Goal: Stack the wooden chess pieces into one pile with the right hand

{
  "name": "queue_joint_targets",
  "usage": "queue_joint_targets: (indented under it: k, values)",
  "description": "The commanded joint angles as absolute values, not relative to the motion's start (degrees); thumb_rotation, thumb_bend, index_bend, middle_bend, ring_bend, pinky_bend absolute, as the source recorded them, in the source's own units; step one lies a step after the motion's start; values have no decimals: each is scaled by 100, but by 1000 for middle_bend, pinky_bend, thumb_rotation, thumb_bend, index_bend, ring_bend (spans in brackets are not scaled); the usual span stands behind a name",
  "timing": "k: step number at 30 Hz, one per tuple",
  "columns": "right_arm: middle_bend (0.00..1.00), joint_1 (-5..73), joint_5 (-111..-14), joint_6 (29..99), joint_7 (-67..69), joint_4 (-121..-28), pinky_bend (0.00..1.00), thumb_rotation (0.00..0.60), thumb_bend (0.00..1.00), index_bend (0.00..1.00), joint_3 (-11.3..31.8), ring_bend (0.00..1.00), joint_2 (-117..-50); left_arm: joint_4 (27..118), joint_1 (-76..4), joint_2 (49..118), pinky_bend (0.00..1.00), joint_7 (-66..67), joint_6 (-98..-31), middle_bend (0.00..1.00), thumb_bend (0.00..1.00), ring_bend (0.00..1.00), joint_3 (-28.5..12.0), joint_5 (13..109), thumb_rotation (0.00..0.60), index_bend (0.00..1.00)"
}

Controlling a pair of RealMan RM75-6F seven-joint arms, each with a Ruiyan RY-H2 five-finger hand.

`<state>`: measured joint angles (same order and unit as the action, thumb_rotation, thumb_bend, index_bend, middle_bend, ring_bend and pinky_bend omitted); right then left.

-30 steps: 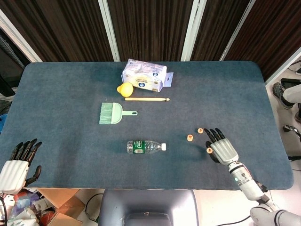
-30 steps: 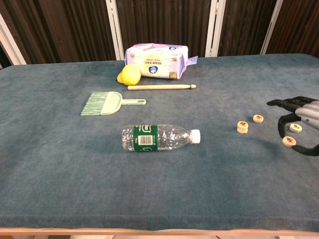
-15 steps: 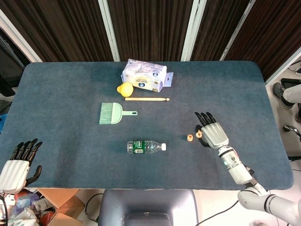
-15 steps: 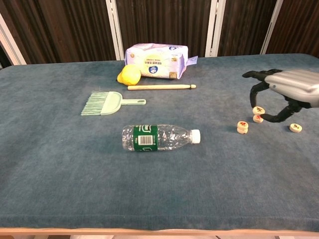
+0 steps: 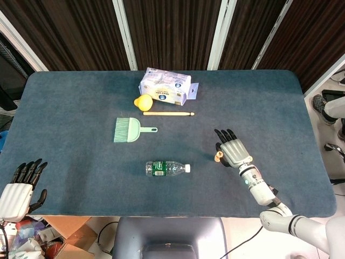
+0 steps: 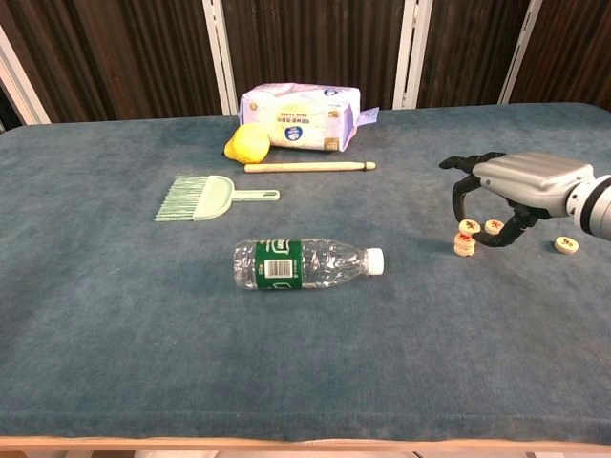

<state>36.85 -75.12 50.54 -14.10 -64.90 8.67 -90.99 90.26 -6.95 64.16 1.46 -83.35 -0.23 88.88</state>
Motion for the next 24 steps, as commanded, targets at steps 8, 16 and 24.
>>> queue_joint_targets:
  k: [8, 16, 24]
  values:
    - [25, 3728, -7485, 5075, -1438, -6465, 0, 600, 477, 621, 801, 0, -9169, 9026, -687, 6407, 0, 117, -8354, 0, 497, 0, -27, 8888, 600, 0]
    - [25, 3716, -7441, 5133, -1493, -6524, 0, 600, 477, 551, 767, 0, -9137, 9029, -683, 6405, 0, 107, -8360, 0, 496, 0, -21, 8897, 600, 0]
    - [26, 3719, -7381, 5118, -1569, -6589, 0, 600, 477, 512, 726, 0, -9104, 9045, -680, 6406, 0, 119, -8359, 0, 497, 0, -34, 8868, 600, 0]
